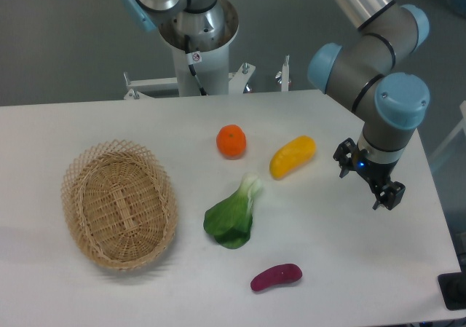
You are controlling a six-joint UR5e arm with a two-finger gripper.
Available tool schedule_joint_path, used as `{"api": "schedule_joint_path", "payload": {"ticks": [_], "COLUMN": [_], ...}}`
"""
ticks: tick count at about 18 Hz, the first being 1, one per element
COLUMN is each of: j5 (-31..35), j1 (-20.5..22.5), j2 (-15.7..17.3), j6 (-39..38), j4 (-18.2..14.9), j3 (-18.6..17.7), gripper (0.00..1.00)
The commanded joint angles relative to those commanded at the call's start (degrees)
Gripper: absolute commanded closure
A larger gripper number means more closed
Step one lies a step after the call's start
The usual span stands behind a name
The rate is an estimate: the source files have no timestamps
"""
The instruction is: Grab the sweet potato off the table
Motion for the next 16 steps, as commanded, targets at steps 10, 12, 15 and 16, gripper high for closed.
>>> {"api": "schedule_joint_path", "payload": {"ticks": [10,12,15,16], "j5": [-0.52,-0.79,-3.16,-3.34], "j1": [0.09,0.09,-0.17,-0.52], "j2": [0.0,0.0,-0.61,-0.79], "j6": [-1.75,-3.86,-7.37,-8.6], "j4": [1.4,3.33,4.13,4.3], "j3": [-0.79,-1.4,-1.41,-1.41], "gripper": [0.0,0.0,0.0,0.0]}}
